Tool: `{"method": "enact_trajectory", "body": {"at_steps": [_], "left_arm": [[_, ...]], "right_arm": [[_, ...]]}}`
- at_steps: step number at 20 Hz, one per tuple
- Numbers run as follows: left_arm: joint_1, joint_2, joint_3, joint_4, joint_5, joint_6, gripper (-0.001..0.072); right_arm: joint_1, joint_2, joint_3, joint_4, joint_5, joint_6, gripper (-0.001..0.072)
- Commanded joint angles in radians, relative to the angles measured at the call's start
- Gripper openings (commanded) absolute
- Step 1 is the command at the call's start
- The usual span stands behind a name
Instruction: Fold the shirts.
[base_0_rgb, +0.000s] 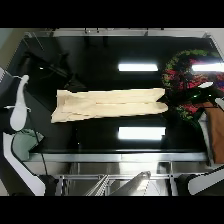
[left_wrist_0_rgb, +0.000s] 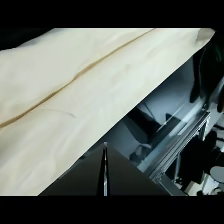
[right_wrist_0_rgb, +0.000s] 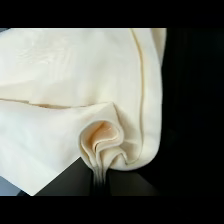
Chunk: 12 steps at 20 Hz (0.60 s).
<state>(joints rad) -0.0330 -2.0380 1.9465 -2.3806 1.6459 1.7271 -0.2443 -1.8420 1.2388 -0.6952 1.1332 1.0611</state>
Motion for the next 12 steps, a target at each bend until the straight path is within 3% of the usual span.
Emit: {"method": "enact_trajectory", "body": {"at_steps": [1, 4, 12], "left_arm": [[-0.182, -0.069, 0.002, 0.153, -0.076, -0.025, 0.0022], [-0.333, -0.124, 0.002, 0.315, -0.126, -0.070, 0.0024], [-0.575, -0.175, 0.084, 0.308, -0.239, -0.077, 0.0028]], "right_arm": [[0.012, 0.012, 0.032, -0.020, 0.048, 0.002, 0.0015], [-0.070, 0.098, 0.041, -0.038, 0.123, 0.006, 0.0015], [-0.232, 0.347, 0.040, -0.029, 0.331, 0.005, 0.0015]]}}
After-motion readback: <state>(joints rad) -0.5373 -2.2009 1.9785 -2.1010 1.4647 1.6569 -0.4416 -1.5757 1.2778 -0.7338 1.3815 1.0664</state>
